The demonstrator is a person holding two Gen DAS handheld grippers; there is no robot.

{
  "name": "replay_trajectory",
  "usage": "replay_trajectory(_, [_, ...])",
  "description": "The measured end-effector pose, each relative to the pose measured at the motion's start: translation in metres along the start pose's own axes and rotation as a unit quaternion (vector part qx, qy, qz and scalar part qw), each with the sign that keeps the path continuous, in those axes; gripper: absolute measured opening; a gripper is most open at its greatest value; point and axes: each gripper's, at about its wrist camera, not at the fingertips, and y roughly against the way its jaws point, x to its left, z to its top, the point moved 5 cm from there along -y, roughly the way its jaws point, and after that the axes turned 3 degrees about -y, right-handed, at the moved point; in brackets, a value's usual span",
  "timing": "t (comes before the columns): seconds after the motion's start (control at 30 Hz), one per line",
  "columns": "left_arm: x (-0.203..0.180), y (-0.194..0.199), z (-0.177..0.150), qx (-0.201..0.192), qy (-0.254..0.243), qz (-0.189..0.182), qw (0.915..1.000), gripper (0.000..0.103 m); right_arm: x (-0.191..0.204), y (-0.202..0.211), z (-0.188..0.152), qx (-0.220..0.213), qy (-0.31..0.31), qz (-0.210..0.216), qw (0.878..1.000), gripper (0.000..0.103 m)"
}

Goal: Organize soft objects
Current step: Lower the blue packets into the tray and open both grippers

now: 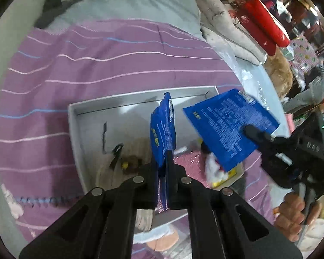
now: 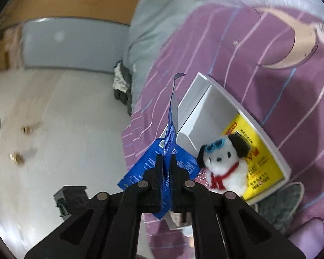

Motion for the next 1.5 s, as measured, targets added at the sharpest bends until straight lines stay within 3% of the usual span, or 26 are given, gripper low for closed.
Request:
replay_trajectory(0.17, [0.002, -0.03, 0.01, 0.033, 0.022, -0.028, 0.9988, 0.006, -0.003, -0.011, 0.007, 0.012, -0.024, 0.003, 1.0, 0.003])
replay_trajectory(0.33, [0.012, -0.054, 0.014, 0.047, 0.028, 0.001, 0.9985, 0.006, -0.009, -0.015, 0.008, 0.009, -0.027, -0.012, 1.0, 0.003])
replay_trajectory(0.6, [0.012, -0.077, 0.02, 0.051, 0.059, -0.038, 0.9962, 0.007, -0.012, -0.037, 0.008, 0.018, -0.041, -0.015, 0.999, 0.003])
replay_trajectory(0.7, [0.011, -0.078, 0.019, 0.058, 0.037, -0.008, 0.9976, 0.007, -0.011, -0.043, 0.009, 0.019, -0.044, -0.021, 0.999, 0.003])
replay_trajectory(0.87, [0.016, -0.07, 0.017, 0.055, -0.017, 0.092, 0.9941, 0.008, -0.014, -0.05, 0.013, 0.017, -0.053, -0.031, 0.998, 0.003])
replay_trajectory(0.9, [0.017, -0.067, 0.017, 0.051, -0.026, 0.112, 0.992, 0.011, -0.015, -0.053, 0.015, 0.017, -0.057, -0.035, 0.998, 0.003])
replay_trajectory(0.97, [0.017, -0.066, 0.017, 0.047, -0.025, 0.115, 0.9919, 0.016, -0.02, -0.059, 0.018, 0.018, -0.076, -0.045, 0.996, 0.003])
replay_trajectory(1.03, [0.016, -0.064, 0.016, 0.044, -0.01, 0.088, 0.9951, 0.035, -0.026, -0.062, 0.02, 0.023, -0.106, -0.048, 0.993, 0.006])
replay_trajectory(1.07, [0.016, -0.063, 0.017, 0.045, -0.002, 0.069, 0.9966, 0.05, -0.03, -0.065, 0.021, 0.025, -0.129, -0.052, 0.99, 0.007])
replay_trajectory(1.1, [0.015, -0.061, 0.017, 0.041, 0.008, 0.048, 0.998, 0.058, -0.033, -0.063, 0.022, 0.025, -0.141, -0.055, 0.988, 0.007])
replay_trajectory(1.13, [0.015, -0.057, 0.019, 0.034, 0.016, 0.036, 0.9986, 0.059, -0.033, -0.061, 0.022, 0.029, -0.146, -0.06, 0.987, 0.008])
replay_trajectory(1.2, [0.015, -0.049, 0.021, 0.018, 0.025, 0.03, 0.9991, 0.059, -0.027, -0.058, 0.024, 0.041, -0.132, -0.073, 0.988, 0.022])
replay_trajectory(1.27, [0.019, -0.041, 0.021, 0.008, 0.025, 0.039, 0.9989, 0.059, -0.018, -0.052, 0.026, 0.041, -0.115, -0.072, 0.99, 0.061])
replay_trajectory(1.33, [0.019, -0.034, 0.022, -0.001, 0.02, 0.055, 0.9983, 0.059, -0.008, -0.042, 0.027, 0.029, -0.1, -0.072, 0.992, 0.068])
replay_trajectory(1.5, [0.021, -0.021, 0.021, -0.021, 0.014, 0.082, 0.9963, 0.059, 0.013, -0.033, 0.024, 0.034, -0.048, -0.099, 0.993, 0.068])
